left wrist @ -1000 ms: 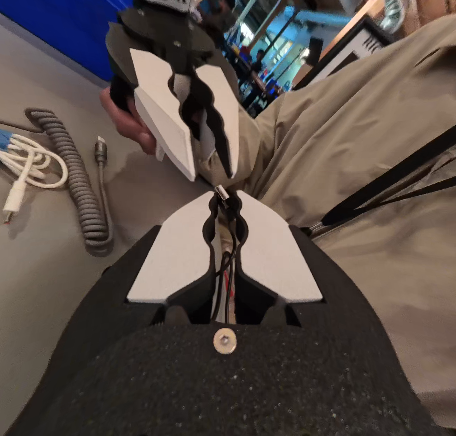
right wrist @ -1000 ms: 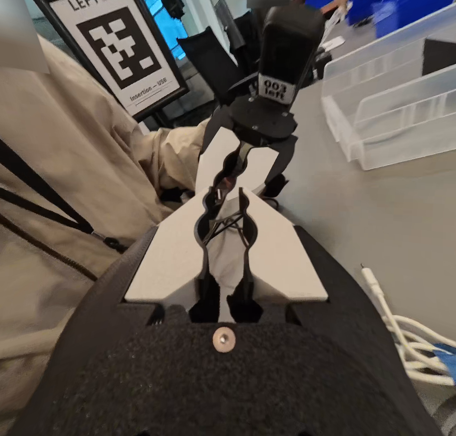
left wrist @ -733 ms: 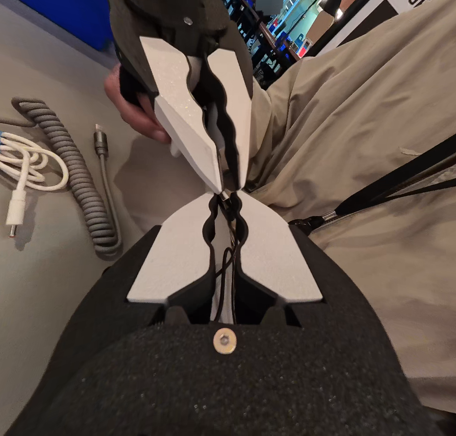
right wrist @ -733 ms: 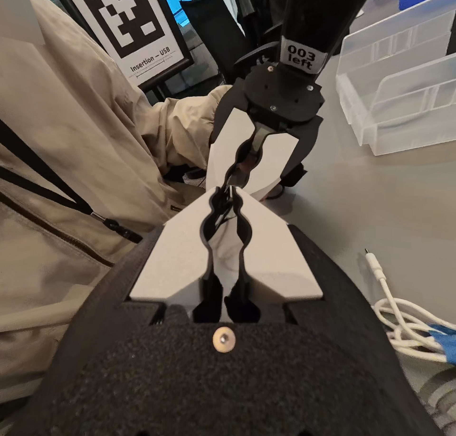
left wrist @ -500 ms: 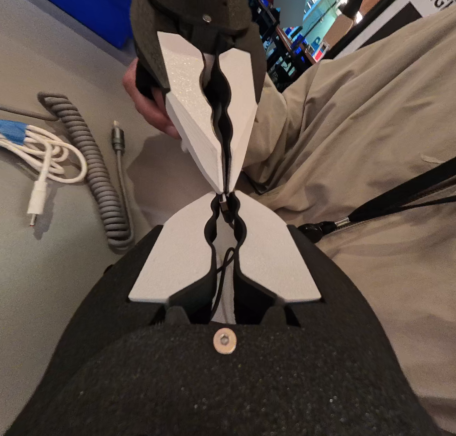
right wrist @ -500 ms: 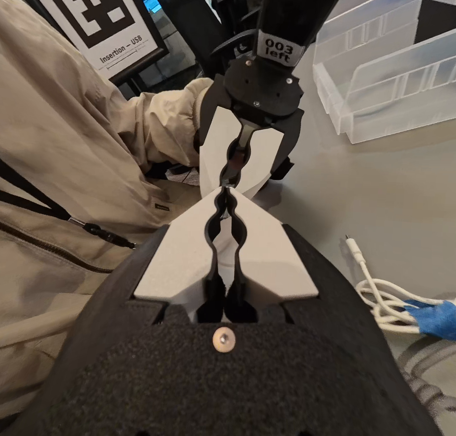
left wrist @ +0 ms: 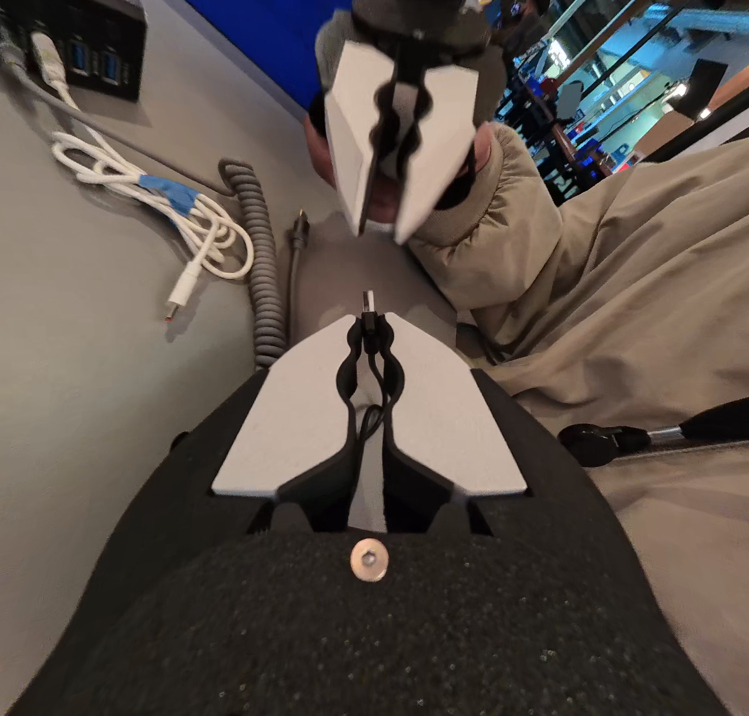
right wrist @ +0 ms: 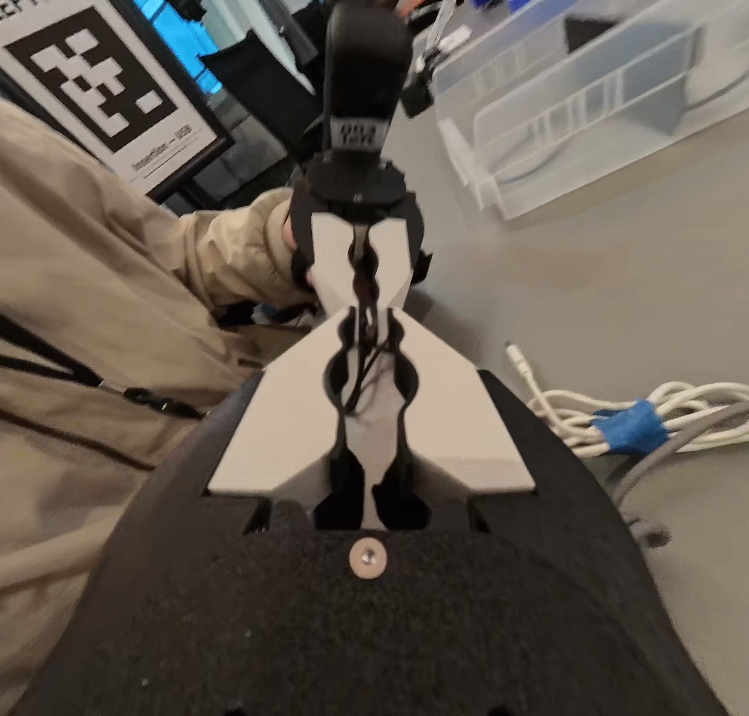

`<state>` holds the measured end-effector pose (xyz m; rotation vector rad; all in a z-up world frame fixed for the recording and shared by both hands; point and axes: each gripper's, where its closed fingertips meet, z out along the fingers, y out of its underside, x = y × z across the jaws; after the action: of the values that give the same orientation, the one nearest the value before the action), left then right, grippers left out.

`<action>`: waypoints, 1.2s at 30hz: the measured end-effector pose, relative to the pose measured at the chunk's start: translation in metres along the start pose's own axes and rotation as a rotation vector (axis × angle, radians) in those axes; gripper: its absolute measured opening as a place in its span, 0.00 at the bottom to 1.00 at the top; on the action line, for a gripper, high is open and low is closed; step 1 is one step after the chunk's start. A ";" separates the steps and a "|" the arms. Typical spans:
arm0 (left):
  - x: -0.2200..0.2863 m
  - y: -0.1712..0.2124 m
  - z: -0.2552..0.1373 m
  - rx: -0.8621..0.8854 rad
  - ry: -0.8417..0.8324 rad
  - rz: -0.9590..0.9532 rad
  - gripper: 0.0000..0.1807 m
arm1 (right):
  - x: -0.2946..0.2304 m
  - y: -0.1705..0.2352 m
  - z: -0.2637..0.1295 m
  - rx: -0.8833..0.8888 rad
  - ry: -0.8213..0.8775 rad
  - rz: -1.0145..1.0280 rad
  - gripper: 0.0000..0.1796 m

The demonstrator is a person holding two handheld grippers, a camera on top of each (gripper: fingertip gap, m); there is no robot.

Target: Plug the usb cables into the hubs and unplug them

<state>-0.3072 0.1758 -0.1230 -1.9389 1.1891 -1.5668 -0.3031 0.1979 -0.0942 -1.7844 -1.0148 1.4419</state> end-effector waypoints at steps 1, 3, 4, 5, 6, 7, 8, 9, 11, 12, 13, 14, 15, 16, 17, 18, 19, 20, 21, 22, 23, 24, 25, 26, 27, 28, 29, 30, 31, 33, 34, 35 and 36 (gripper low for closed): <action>0.000 -0.002 -0.003 0.009 0.004 0.002 0.04 | 0.000 0.008 0.001 -0.042 -0.010 0.020 0.12; -0.001 -0.003 -0.005 0.011 -0.001 0.016 0.04 | 0.004 0.014 0.003 -0.069 0.010 0.003 0.11; 0.001 -0.001 -0.005 0.002 0.007 0.029 0.04 | 0.000 0.011 0.006 -0.052 -0.007 -0.003 0.08; 0.003 0.000 -0.004 -0.006 0.013 0.048 0.04 | -0.004 0.011 0.010 -0.055 -0.028 -0.001 0.08; 0.005 0.000 -0.003 -0.013 0.013 0.065 0.04 | -0.006 0.013 0.013 -0.073 -0.037 -0.004 0.08; 0.008 0.001 -0.001 -0.022 0.022 0.077 0.04 | -0.006 0.016 0.016 -0.091 -0.029 -0.015 0.08; 0.011 0.002 0.000 -0.030 0.029 0.085 0.04 | -0.007 0.019 0.018 -0.102 -0.032 -0.019 0.08; 0.011 0.003 0.002 -0.038 0.024 0.089 0.04 | -0.009 0.021 0.019 -0.111 -0.048 -0.013 0.06; 0.010 0.004 0.002 -0.042 0.018 0.080 0.04 | -0.011 0.022 0.020 -0.118 -0.046 -0.022 0.02; 0.008 0.002 0.001 -0.030 0.010 0.073 0.04 | -0.009 0.021 0.020 -0.122 -0.033 -0.030 0.02; 0.005 -0.002 0.000 -0.001 -0.012 0.069 0.04 | -0.006 0.018 0.020 -0.109 -0.010 -0.033 0.02; 0.000 -0.007 -0.003 0.039 -0.048 0.069 0.04 | -0.001 0.012 0.018 -0.077 0.012 -0.016 0.02; -0.008 -0.013 -0.007 0.078 -0.113 0.078 0.08 | 0.006 0.007 0.016 -0.043 0.040 0.021 0.02; -0.019 -0.019 -0.012 0.113 -0.214 0.110 0.15 | 0.016 0.000 0.011 0.005 0.079 0.070 0.02; -0.030 -0.024 -0.018 0.144 -0.325 0.174 0.23 | 0.028 -0.007 0.005 0.072 0.130 0.132 0.02; -0.036 -0.029 -0.022 0.172 -0.423 0.261 0.30 | 0.038 -0.016 -0.001 0.153 0.168 0.205 0.02; -0.039 -0.034 -0.025 0.194 -0.505 0.355 0.38 | 0.044 -0.023 -0.007 0.237 0.177 0.282 0.02; -0.041 -0.037 -0.026 0.202 -0.578 0.440 0.39 | 0.045 -0.030 -0.011 0.314 0.158 0.353 0.02; -0.042 -0.040 -0.026 0.204 -0.650 0.507 0.40 | 0.045 -0.035 -0.014 0.381 0.139 0.406 0.02; -0.042 -0.044 -0.026 0.211 -0.712 0.560 0.39 | 0.044 -0.040 -0.016 0.443 0.110 0.453 0.02; -0.040 -0.048 -0.025 0.226 -0.748 0.604 0.37 | 0.039 -0.045 -0.016 0.490 0.063 0.494 0.02; -0.035 -0.052 -0.024 0.244 -0.762 0.637 0.34 | 0.036 -0.049 -0.017 0.536 0.022 0.533 0.02; -0.031 -0.055 -0.023 0.256 -0.767 0.662 0.33 | 0.032 -0.051 -0.015 0.557 -0.016 0.571 0.02; -0.028 -0.058 -0.023 0.266 -0.772 0.683 0.33 | 0.030 -0.051 -0.014 0.574 -0.048 0.602 0.02; -0.026 -0.060 -0.022 0.272 -0.775 0.708 0.34 | 0.027 -0.051 -0.012 0.589 -0.089 0.637 0.02; -0.024 -0.061 -0.023 0.282 -0.788 0.738 0.33 | 0.025 -0.051 -0.011 0.607 -0.126 0.672 0.02; -0.022 -0.063 -0.024 0.300 -0.806 0.773 0.32 | 0.024 -0.051 -0.010 0.630 -0.149 0.702 0.02; -0.019 -0.066 -0.026 0.316 -0.818 0.804 0.31 | 0.024 -0.051 -0.009 0.648 -0.171 0.727 0.02; -0.017 -0.068 -0.027 0.328 -0.837 0.822 0.30 | 0.022 -0.052 -0.008 0.667 -0.201 0.749 0.02; -0.015 -0.072 -0.032 0.356 -0.875 0.843 0.24 | 0.022 -0.052 -0.006 0.695 -0.225 0.785 0.02; -0.012 -0.073 -0.034 0.363 -0.881 0.859 0.18 | 0.021 -0.053 -0.005 0.702 -0.244 0.794 0.02; -0.010 -0.074 -0.037 0.377 -0.891 0.876 0.07 | 0.018 -0.053 -0.003 0.698 -0.267 0.806 0.02; -0.008 -0.075 -0.039 0.390 -0.892 0.884 0.04 | 0.017 -0.054 -0.003 0.703 -0.280 0.811 0.02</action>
<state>-0.3151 0.2333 -0.0608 -1.2782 0.9856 -0.3467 -0.3084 0.2402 -0.0568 -1.5031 0.2044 2.2093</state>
